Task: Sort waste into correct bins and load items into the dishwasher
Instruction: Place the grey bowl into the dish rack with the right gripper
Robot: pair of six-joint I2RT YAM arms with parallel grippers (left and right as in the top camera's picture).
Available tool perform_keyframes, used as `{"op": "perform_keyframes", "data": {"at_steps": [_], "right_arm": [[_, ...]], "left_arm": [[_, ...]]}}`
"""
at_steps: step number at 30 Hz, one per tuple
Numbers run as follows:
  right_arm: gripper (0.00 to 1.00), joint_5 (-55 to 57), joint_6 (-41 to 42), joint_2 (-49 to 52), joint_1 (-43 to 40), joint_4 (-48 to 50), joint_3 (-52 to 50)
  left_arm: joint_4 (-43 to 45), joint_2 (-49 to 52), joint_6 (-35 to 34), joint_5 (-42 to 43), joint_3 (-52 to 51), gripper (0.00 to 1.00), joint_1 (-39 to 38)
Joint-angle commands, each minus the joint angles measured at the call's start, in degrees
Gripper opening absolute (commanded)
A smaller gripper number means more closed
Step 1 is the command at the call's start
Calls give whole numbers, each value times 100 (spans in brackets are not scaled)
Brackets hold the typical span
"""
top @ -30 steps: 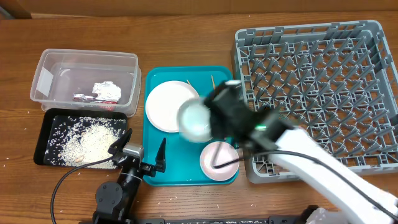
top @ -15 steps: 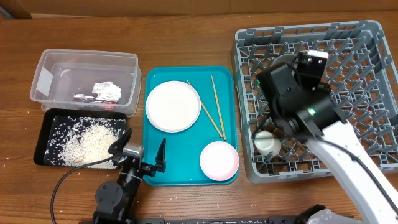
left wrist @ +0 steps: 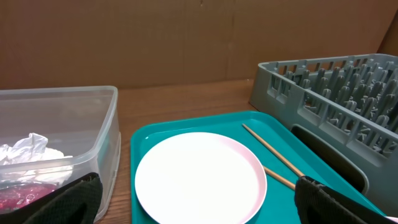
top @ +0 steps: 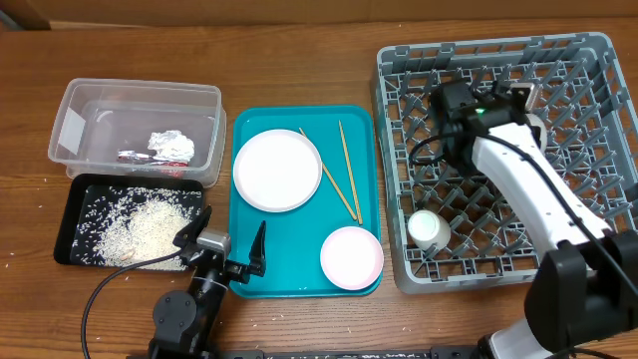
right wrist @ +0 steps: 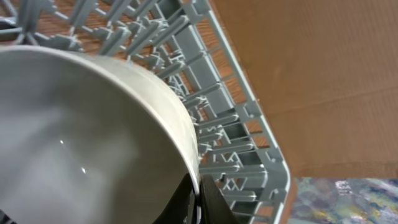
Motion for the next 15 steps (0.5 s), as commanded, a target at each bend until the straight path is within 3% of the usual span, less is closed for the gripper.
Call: {"op": "perform_keyframes", "data": {"at_steps": [1,3,6,10,15], "right_arm": [[5,-389,122,24,341,-81,116],[8,-389,125,24,597,-214,116],[6,-389,127,24,678,-328,116],[4,-396,846,24,789,-857,118],[15,-925,1073,-24,922,-1158,162]], "left_arm": [[22,-59,125,-42,-46,100,57],[22,-59,125,-42,-46,100,57],[22,-59,125,-42,-46,100,57],[22,-59,125,-42,-46,100,57],[22,-59,125,-42,-46,100,57]]}}
